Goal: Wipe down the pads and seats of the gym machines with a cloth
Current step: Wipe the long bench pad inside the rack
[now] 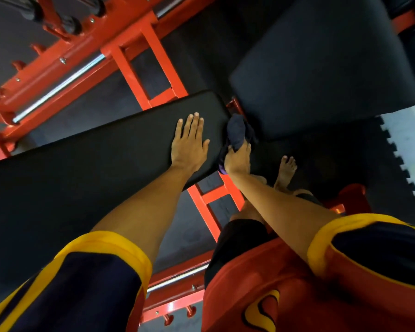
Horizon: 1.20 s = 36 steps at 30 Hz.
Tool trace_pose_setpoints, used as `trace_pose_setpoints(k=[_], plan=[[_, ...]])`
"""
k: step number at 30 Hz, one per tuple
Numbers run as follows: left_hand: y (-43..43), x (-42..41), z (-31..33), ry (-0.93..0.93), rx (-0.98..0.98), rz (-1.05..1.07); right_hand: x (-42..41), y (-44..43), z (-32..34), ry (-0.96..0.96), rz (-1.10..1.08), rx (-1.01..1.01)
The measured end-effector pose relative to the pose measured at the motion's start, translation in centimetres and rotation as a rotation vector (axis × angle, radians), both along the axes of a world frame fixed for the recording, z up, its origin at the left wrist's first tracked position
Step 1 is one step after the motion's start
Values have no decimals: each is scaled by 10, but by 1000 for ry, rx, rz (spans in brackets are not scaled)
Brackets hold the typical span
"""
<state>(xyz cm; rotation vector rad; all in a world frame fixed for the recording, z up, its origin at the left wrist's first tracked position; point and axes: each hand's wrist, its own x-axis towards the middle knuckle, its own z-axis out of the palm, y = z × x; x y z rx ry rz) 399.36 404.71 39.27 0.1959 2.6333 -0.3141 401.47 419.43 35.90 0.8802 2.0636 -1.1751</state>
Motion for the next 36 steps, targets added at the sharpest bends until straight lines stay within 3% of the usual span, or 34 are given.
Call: trace_pose_setpoints(k=[2, 5, 8, 11, 15, 20, 23, 26, 30, 33, 36], plan=[[-10, 8, 10, 3, -17, 32, -5, -17, 7, -10, 73, 87], [-25, 18, 21, 25, -49, 64, 24, -47, 27, 358, 447, 131], [-32, 21, 23, 26, -8, 118, 23, -32, 21, 496, 734, 61], [-24, 22, 27, 37, 36, 211, -20, 0, 8, 315, 744, 87], [-10, 30, 34, 65, 104, 324, -35, -15, 24, 132, 590, 12], [14, 21, 39, 7, 567, 765, -31, 14, 48, 205, 831, -26], [38, 15, 52, -57, 839, 1033, -45, 41, 62, 228, 839, -72], [61, 4, 63, 26, 1100, 1288, -47, 65, 77, 335, 808, -116], [92, -13, 85, 108, 1229, 1212, -58, 106, 95, 249, 840, -249], [114, -29, 98, 79, 1158, 947, -75, 149, 109, 157, 885, -382], [145, -55, 113, 77, 1105, 751, -101, 202, 127, 226, 797, -334]])
